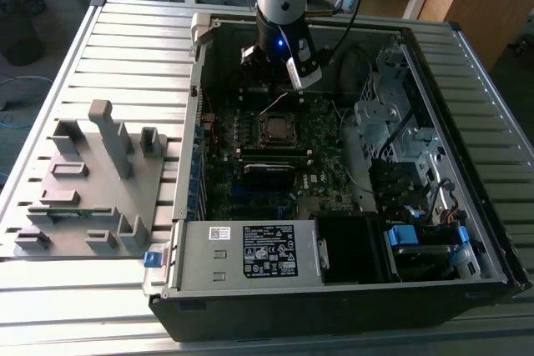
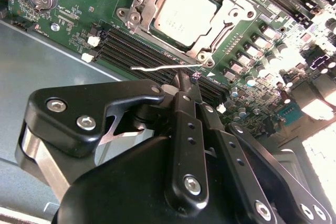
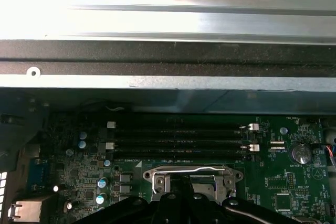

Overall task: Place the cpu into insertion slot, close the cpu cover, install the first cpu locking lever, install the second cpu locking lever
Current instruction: 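Install the first cpu locking lever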

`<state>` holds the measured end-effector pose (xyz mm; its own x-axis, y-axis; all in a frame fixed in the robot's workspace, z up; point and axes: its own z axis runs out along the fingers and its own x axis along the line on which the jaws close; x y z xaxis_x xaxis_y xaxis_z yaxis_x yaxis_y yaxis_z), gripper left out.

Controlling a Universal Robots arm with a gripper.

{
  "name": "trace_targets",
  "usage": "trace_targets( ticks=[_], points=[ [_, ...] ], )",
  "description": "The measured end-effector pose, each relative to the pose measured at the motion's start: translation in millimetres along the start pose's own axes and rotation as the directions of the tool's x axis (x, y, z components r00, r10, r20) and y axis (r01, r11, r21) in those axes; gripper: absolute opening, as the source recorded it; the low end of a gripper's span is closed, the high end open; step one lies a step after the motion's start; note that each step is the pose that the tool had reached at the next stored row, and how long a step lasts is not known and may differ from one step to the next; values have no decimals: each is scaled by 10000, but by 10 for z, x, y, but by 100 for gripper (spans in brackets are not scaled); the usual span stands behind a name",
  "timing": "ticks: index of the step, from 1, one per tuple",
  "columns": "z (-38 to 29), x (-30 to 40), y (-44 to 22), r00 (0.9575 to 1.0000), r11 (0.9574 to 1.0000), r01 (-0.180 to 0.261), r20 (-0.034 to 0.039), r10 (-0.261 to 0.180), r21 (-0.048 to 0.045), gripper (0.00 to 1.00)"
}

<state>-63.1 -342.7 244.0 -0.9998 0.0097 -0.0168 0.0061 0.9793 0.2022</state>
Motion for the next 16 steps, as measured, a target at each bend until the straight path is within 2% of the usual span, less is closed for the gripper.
trace_targets(
  ticks=[3,5,8,9,10,14,16],
  points=[
    [4,0,-1,10000,10000,12,55,-12,-1,10],
    [7,0,-2,9999,10000,35,165,-35,0,10],
    [11,0,-2,9992,10000,78,380,-78,-1,10],
    [13,0,-2,9990,10000,89,431,-89,-2,10],
    [14,0,-2,9989,10000,95,460,-95,-3,10],
    [17,0,-3,9988,9999,100,488,-99,-29,10],
    [24,1,-5,9985,9999,110,546,-108,-37,10]
  ],
)
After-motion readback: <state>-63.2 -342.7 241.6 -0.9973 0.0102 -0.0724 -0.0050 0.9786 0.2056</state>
